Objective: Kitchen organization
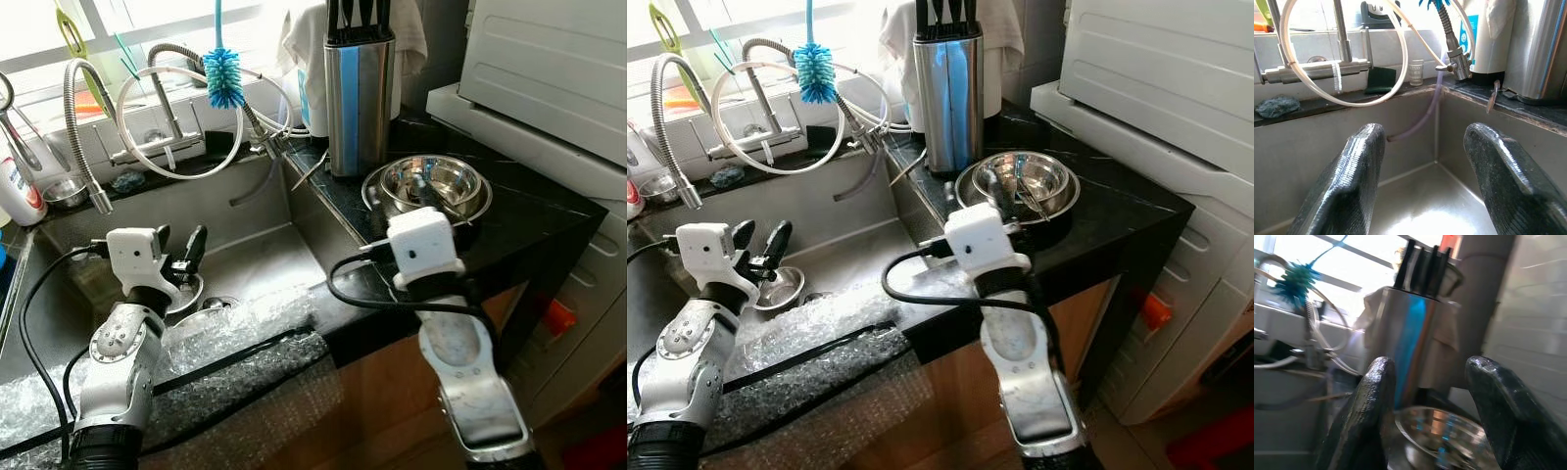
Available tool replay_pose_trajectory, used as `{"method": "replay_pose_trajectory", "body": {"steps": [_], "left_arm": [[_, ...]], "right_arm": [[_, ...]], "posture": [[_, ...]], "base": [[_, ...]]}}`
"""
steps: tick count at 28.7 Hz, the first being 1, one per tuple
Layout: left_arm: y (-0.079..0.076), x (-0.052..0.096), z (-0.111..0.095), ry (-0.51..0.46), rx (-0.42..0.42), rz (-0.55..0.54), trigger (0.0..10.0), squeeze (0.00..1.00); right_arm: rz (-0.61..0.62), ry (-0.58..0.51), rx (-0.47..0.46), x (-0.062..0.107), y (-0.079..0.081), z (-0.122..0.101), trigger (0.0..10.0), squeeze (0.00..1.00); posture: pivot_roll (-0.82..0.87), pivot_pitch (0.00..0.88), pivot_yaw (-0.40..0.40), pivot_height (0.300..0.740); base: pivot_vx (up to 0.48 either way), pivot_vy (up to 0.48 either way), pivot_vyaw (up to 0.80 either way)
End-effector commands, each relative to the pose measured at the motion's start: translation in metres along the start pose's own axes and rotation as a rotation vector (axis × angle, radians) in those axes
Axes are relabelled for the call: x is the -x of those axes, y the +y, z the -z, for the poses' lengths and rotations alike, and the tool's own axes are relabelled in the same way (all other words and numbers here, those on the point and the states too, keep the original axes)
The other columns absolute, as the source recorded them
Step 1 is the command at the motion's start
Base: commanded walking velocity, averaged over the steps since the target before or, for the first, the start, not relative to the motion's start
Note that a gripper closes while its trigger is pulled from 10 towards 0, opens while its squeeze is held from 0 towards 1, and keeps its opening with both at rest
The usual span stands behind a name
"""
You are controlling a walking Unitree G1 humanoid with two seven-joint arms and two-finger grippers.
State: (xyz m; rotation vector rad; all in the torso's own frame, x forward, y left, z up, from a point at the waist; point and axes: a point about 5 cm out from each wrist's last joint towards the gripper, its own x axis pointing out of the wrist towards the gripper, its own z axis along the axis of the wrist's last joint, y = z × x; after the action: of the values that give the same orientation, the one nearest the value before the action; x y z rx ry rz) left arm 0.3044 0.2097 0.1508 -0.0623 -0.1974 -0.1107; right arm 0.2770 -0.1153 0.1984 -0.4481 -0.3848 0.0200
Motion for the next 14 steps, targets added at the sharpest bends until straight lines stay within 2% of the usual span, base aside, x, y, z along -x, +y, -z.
{"method": "replay_pose_trajectory", "body": {"steps": [1, 5, 14], "left_arm": [[0.002, 0.001, 0.003, 0.015, -0.009, -0.009, 10.0, 0.0], [0.002, 0.001, 0.004, 0.021, -0.009, -0.007, 10.0, 0.0], [0.002, 0.001, 0.005, 0.023, -0.01, -0.005, 10.0, 0.0]], "right_arm": [[0.05, -0.021, 0.022, 0.003, -0.008, -0.005, 10.0, 0.0], [0.124, -0.012, 0.075, 0.014, -0.022, -0.001, 10.0, 0.0], [0.177, 0.042, 0.113, 0.032, -0.031, 0.009, 10.0, 0.0]], "posture": [[-0.07, 0.0, 0.128, 0.74], [-0.08, 0.0, 0.129, 0.74], [-0.08, 0.0, 0.132, 0.74]], "base": [[0.0, 0.0, 0.0], [0.0, 0.0, 0.0], [0.0, 0.0, 0.0]]}}
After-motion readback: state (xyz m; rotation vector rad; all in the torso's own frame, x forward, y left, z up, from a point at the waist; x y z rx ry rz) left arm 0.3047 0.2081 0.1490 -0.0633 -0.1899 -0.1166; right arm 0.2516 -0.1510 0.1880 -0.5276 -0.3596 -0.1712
